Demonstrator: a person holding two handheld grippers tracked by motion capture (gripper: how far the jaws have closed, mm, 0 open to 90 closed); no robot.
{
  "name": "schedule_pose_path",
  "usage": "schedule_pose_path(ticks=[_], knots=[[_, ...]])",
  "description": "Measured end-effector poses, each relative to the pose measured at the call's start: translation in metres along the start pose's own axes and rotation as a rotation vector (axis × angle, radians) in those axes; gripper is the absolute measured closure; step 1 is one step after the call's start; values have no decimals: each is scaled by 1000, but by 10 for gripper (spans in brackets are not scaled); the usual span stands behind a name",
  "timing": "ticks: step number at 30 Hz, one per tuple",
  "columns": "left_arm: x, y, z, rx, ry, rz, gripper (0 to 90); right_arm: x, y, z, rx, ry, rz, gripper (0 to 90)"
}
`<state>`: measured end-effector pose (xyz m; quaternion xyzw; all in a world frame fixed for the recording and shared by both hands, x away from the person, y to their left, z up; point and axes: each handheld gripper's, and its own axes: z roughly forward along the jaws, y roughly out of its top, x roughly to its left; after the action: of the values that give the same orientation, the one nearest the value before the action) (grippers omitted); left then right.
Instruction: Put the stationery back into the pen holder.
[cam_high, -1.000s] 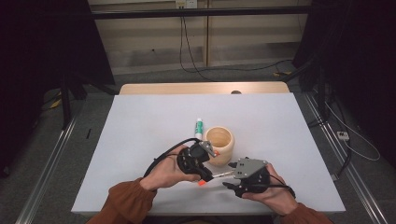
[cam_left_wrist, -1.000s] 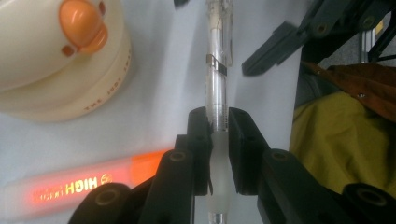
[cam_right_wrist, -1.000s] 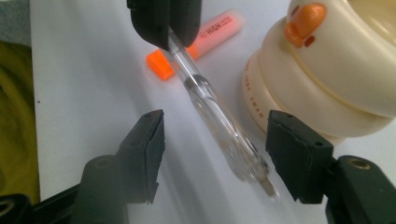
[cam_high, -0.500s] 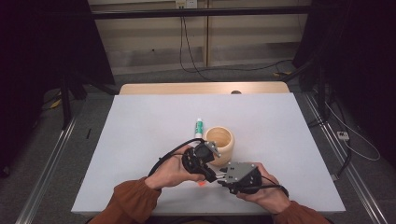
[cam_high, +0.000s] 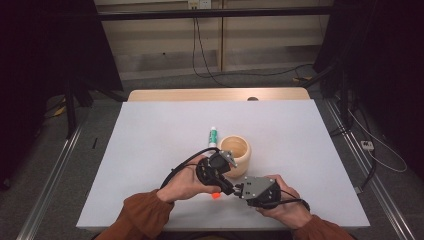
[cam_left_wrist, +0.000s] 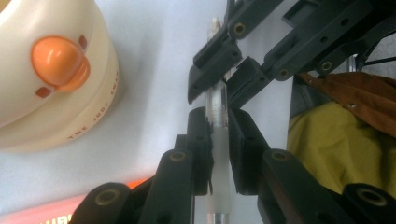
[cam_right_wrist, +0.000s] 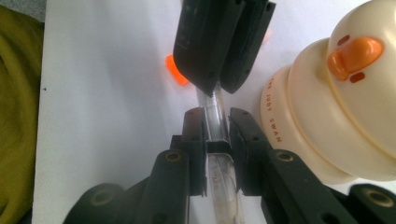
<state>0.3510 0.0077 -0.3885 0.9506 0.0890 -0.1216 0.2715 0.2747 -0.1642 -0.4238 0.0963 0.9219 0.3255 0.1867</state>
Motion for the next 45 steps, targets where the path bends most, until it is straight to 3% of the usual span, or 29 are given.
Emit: schedule_pose_path(ticks=[7,19,24,36,39,45], knots=[[-1,-1,-9,-68,1,-1,796,-2,2,-5,-19,10,-9,805],[0,-8,-14,-142,5,-22,779,-5,2,-5,-43,34,34,806],[-1,-12,-25,-183,38,-24,706,-5,-1,-3,-39,39,45,806],[-1,-35,-40,-256,149,-75,358,-13,-9,-6,-57,45,142,806],[-1,-40,-42,-281,154,-77,306,-14,-10,-7,-67,44,162,806],[-1,-53,-46,-309,214,-78,205,-17,-12,-9,-87,49,201,806]])
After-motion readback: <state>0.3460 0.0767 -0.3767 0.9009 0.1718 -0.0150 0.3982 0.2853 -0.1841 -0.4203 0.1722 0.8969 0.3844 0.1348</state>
